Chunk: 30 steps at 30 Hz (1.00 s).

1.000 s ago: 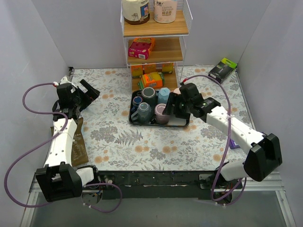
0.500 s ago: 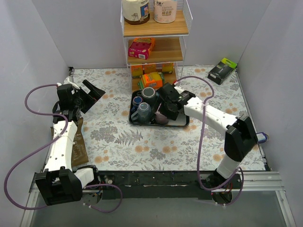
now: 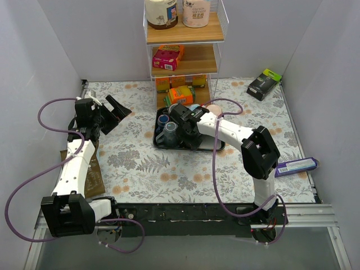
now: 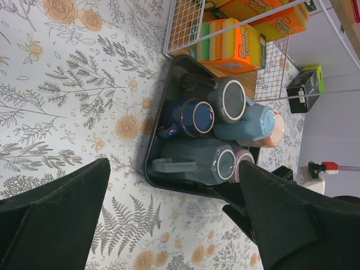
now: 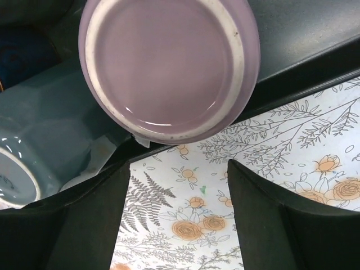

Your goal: Turn the mug right side up

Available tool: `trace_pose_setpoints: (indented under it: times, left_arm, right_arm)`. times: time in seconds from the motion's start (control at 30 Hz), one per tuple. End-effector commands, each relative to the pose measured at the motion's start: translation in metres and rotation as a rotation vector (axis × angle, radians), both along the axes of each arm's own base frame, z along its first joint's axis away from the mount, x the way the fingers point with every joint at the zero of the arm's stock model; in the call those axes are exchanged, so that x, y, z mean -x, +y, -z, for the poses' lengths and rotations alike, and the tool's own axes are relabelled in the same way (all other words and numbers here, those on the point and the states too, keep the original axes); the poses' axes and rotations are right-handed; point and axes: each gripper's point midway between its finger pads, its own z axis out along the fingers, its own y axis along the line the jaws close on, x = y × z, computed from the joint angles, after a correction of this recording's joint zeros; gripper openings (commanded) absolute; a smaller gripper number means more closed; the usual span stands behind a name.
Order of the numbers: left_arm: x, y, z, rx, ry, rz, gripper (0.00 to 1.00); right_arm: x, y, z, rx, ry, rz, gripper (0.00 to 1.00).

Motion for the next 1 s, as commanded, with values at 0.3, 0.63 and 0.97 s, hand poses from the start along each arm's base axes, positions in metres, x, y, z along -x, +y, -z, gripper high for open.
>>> trace_pose_setpoints:
  times: [0.3, 0.63, 0.97]
  left_arm:
    - [-0.003, -0.005, -0.016, -0.019, -0.044, 0.034, 0.98]
    - [0.000, -0.010, -0.013, -0.015, -0.035, 0.048, 0.98]
    - [0.000, -0.012, -0.013, -0.017, -0.031, 0.052, 0.98]
  right_arm:
    - [-0.027, -0.015, 0.006, 0.120, -0.081, 0.210, 0.75]
    - [-0.033, -0.030, 0.007, 0.148, -0.159, 0.214, 0.55]
    - [-0.038, -0.034, 0.006, 0.178, -0.190, 0.185, 0.34]
